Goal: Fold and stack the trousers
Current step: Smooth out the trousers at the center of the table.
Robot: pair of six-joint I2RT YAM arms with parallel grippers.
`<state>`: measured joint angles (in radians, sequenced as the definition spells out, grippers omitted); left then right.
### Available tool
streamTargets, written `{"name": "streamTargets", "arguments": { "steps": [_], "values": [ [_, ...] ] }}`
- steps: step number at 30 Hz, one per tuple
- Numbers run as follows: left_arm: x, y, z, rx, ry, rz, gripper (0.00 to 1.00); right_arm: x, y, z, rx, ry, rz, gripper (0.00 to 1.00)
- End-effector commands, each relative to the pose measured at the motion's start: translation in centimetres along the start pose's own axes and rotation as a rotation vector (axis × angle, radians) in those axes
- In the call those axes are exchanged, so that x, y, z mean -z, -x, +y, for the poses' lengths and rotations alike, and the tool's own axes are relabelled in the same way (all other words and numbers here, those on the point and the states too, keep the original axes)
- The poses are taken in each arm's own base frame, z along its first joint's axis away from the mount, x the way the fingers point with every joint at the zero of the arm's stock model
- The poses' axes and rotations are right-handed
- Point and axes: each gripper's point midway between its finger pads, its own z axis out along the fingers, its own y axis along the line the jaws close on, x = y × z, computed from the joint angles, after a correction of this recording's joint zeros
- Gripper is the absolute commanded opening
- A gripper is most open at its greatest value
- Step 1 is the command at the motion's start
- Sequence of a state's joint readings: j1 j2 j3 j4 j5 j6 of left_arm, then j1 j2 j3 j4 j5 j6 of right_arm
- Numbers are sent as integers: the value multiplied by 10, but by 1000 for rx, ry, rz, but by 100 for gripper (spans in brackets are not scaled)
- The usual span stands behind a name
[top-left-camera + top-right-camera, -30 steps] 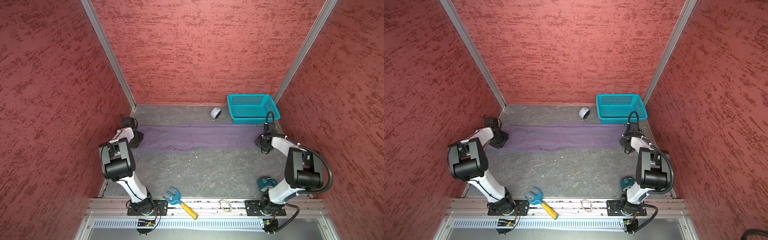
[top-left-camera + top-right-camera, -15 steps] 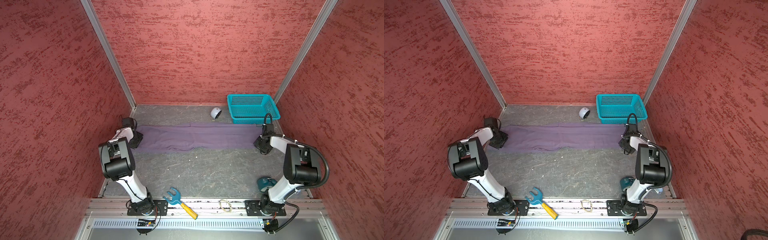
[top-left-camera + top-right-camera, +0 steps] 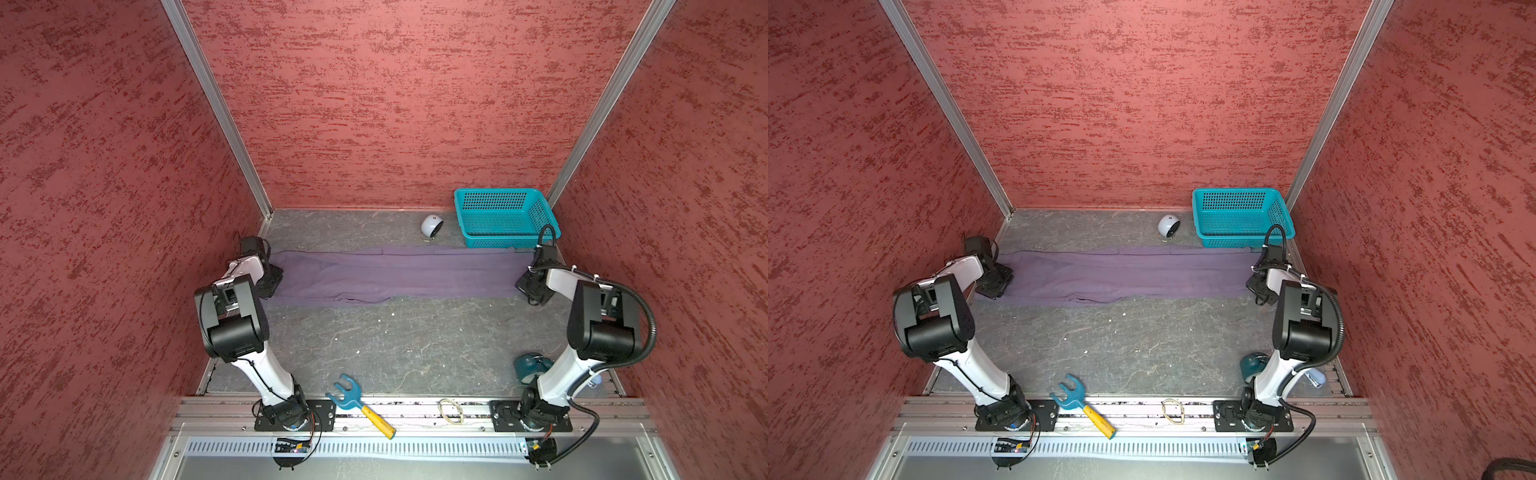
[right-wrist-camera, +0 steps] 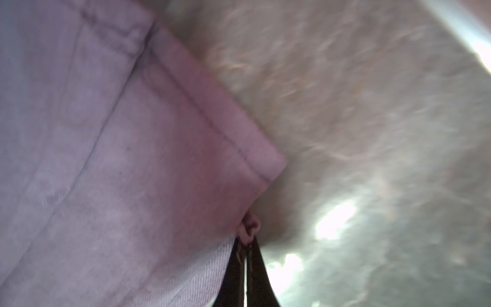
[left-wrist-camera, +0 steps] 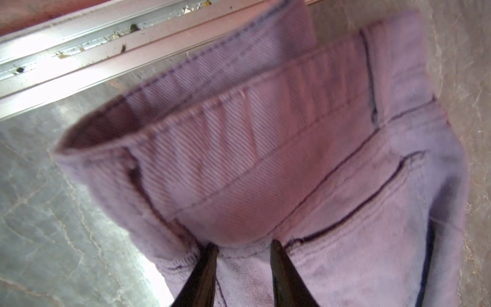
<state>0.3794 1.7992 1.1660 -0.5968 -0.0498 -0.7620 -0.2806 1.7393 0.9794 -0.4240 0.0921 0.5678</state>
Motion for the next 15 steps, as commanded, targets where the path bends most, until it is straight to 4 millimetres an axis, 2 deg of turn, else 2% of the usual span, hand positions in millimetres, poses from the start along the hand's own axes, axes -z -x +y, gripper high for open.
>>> {"name": "streamTargets", "arguments": {
  "steps": [1,3,5,9,15],
  "values": [
    [-5,2,11,6,27,-13,36,9,14,-42,-98,-52,-26,0],
    [-5,3,11,9,25,-15,36,10,16,-58,-151,-44,-21,0],
    [-6,2,10,4,27,-16,36,10,17,-65,-175,-35,-21,0],
    [-7,2,10,-13,38,-30,32,9,17,-63,-177,-18,-18,0],
    [-6,3,10,-16,43,-33,31,14,40,-78,-204,-59,-56,0]
  ]
}}
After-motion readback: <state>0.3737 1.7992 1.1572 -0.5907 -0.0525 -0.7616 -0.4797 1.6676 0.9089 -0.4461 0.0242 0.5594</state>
